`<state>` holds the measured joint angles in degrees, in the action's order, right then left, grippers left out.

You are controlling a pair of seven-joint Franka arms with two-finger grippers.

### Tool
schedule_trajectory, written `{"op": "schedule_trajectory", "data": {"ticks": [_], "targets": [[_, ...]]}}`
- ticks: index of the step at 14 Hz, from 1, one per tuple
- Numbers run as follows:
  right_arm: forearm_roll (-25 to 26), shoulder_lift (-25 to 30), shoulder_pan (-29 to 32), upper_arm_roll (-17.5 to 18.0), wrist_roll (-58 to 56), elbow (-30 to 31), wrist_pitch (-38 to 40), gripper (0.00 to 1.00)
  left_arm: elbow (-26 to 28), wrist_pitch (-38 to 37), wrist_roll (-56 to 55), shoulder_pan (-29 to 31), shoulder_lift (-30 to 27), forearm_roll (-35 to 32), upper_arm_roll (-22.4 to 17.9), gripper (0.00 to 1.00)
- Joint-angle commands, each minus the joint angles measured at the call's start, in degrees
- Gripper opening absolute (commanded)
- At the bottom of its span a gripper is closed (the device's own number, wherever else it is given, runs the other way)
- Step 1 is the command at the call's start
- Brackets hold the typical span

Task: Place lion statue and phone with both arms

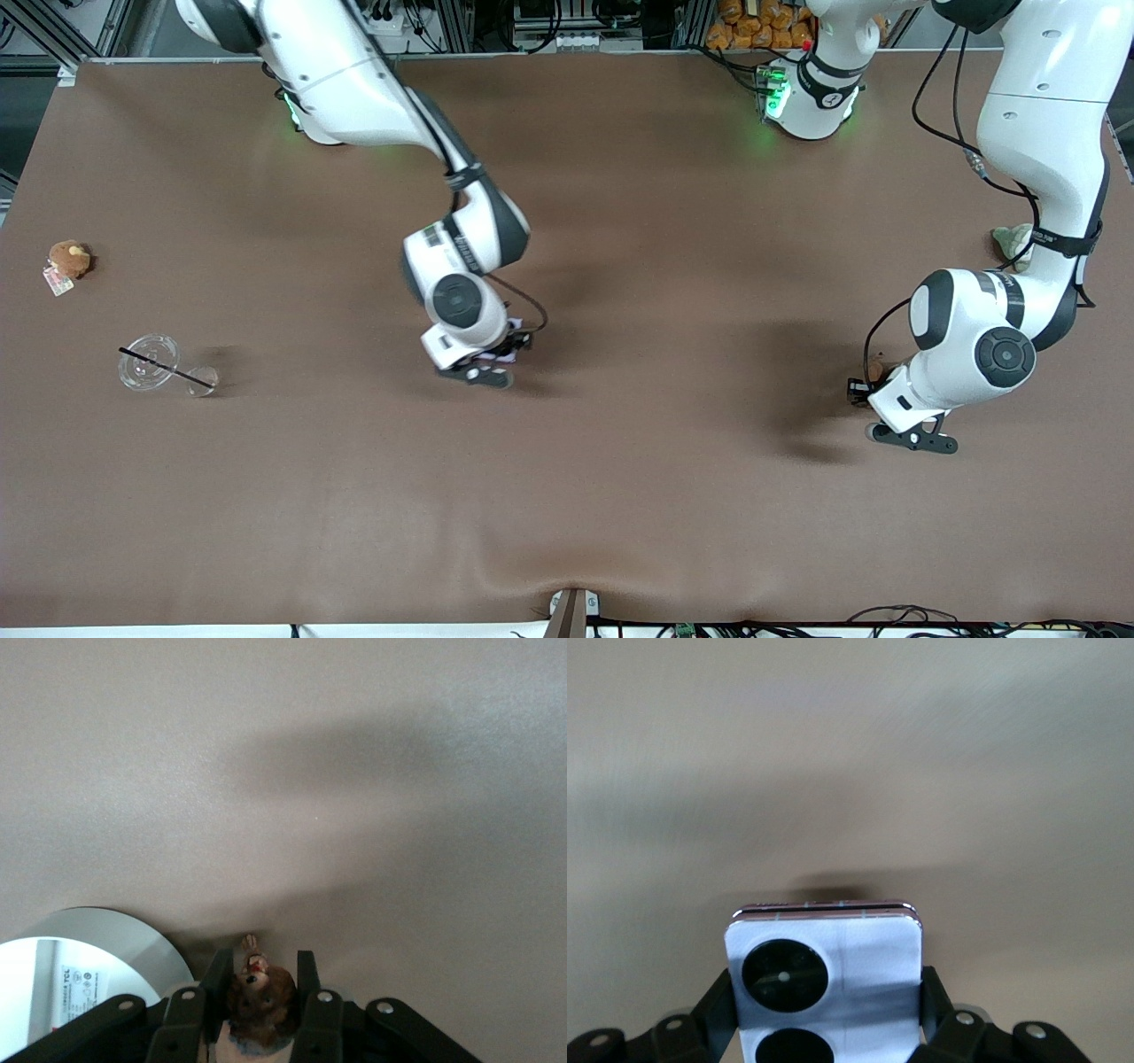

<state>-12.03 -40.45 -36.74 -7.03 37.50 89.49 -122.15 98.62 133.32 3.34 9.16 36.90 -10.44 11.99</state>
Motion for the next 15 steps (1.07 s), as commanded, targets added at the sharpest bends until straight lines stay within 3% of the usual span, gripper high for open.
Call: {"op": "schedule_trajectory", "data": {"ticks": [1,6,10,11,12,13,15], "targets": [[0.0,7.2,7.5,1.0,-4.3,1.1,5.1,0.53,-1.2,1.7,0.4,0.7,1.4,-0.5,0.8,0.01],[0.7,12.6,19.7,0.9,-19.8,0.8,10.9,0.54,-1.1,2.1,0.4,1.9,1.2,0.0,1.3,0.06],[1.0,12.3,31.9,0.9,-38.2,0.9,13.0,0.54,-0.5,4.1,0.4,2.0,1.2,1.4,1.3,0.12],[2.7,12.0,33.1,0.9,-39.8,0.9,12.5,0.54,-0.5,4.1,0.4,2.0,1.2,1.4,1.3,0.32],[4.7,11.7,33.4,0.9,-40.0,0.9,11.2,0.54,-0.6,4.1,0.3,1.9,1.2,1.4,1.4,0.81],[5.8,11.2,33.2,0.9,-40.0,0.9,9.3,0.54,-0.6,4.1,0.2,1.9,1.2,1.4,1.3,1.00],[6.1,9.5,33.1,0.9,-40.0,1.0,7.0,0.54,-0.6,4.1,0.0,1.7,1.1,1.4,1.4,1.00]]}}
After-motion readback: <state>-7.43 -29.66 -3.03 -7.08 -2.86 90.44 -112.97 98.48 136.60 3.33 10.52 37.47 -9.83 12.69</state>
